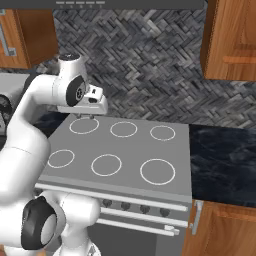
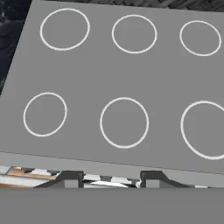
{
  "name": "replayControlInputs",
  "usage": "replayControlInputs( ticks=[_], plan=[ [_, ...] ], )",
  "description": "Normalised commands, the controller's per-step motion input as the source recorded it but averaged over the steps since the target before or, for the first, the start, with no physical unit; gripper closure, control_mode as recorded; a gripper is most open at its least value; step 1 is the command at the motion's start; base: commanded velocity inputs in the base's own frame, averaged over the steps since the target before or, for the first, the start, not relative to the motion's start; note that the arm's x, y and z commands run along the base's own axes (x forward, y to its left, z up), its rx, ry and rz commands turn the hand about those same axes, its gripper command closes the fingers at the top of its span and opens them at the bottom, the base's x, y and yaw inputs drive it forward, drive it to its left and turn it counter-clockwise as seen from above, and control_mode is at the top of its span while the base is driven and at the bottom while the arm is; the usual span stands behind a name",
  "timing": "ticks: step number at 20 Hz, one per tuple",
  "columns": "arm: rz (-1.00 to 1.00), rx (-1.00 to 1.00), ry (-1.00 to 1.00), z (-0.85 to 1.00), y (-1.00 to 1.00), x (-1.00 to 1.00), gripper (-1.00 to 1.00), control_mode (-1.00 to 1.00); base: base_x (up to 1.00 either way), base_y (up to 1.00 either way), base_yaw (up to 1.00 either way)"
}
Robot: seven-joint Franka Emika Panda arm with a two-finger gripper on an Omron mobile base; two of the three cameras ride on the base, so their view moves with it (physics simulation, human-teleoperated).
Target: Navigate to the sink.
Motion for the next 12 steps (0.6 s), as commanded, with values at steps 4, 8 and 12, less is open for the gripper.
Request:
replayControlInputs(
  ticks=[4, 8, 12],
  plan=[
    [0.02, -0.01, -0.10, -0.02, 0.04, -0.56, -1.00, -1.00, 0.00, 0.00, 0.00],
    [0.03, 0.00, -0.21, -0.07, 0.01, -0.98, -1.00, -1.00, 0.00, 0.00, 0.00],
    [-0.03, 0.00, -0.08, -0.01, -0.05, -0.25, -1.00, 1.00, -0.75, -0.34, -0.28]
  ],
)
